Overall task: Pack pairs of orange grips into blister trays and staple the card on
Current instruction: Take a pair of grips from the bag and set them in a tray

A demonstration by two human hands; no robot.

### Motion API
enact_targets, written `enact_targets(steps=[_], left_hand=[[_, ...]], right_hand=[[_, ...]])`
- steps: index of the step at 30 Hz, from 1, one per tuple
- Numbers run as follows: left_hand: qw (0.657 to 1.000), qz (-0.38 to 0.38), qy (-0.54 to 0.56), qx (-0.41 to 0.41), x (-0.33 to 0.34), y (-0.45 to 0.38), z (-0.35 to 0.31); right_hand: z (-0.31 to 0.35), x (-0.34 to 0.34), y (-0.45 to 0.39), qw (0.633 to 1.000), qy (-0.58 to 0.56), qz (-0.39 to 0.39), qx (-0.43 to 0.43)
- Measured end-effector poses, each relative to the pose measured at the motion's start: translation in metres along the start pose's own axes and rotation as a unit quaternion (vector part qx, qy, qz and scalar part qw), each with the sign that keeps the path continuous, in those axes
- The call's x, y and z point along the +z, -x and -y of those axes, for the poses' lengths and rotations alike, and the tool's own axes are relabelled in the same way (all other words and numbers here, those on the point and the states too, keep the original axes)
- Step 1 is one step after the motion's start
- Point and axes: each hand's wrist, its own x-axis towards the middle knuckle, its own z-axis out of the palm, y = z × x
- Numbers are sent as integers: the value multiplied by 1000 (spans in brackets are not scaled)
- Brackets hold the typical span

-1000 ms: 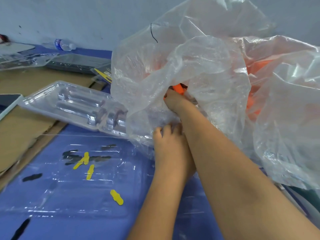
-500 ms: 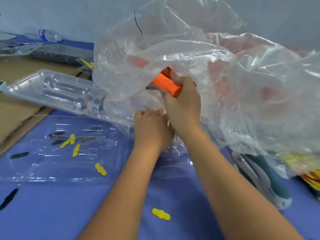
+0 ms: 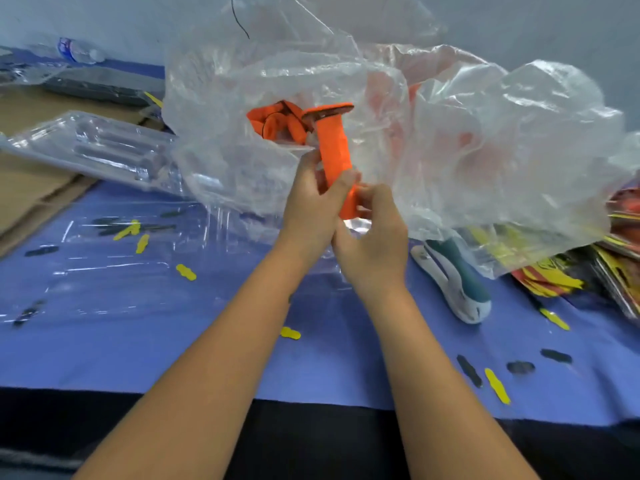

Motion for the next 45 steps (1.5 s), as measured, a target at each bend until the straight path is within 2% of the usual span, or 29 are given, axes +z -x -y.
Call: enact_targets(steps=[2,5,8,9,11,14,16,18,21,23,26,31,35,37,39,41,42,45], left_hand=[[997,-17,-48,62,-15,-1,-4],[982,9,-142,125,-45,-6,-8],[943,49,-277,175,-62,-5,-6],[934,62,-300,185,-63,-3,-4],[937,67,-295,175,-63,2,2],[932,47,-320,161,-61,4,9],[892,33,-412,184,-66,2,13],[834,5,-525,169,-74,2,16],[762,-22,-644,69,-86,5,22],[744,-17,-668,7,-90,6,26],[747,-11,-664,-25,-90,-1,29],[766,-45,-637,76,-82,-25,27],[810,-98,-575,61,-80,-22,36],[829,-131,-532,113,-80,-17,37],[884,-149,-413,160,-80,-11,30],[928,-114,-329,132,-79,-4,24],[929,-80,-345,105,-79,-3,23],[902,12,-428,53,-79,1,27]], right_hand=[[0,1,4,999,-10,30,-22],[1,-2,3,997,-70,-25,2],[-4,-7,-1,996,-76,-37,-42],[-5,-8,-2,996,-56,-26,-62],[-11,-7,-4,997,-11,4,-82],[-17,-4,-6,999,17,31,-24],[-20,-4,-6,1000,15,19,17],[-23,-5,-7,998,3,-17,53],[-26,-9,-11,990,-24,-83,111],[-26,-11,-15,978,-49,-127,155],[-27,-14,-17,970,-73,-159,171],[-26,-11,-13,976,-49,-122,173],[-26,-10,-11,975,-36,-121,183],[-26,-10,-12,973,-33,-126,189],[-26,-10,-12,974,-22,-126,189],[-25,-10,-12,975,-7,-124,185],[-25,-10,-11,975,-4,-124,183],[-23,-10,-9,976,-6,-135,169]])
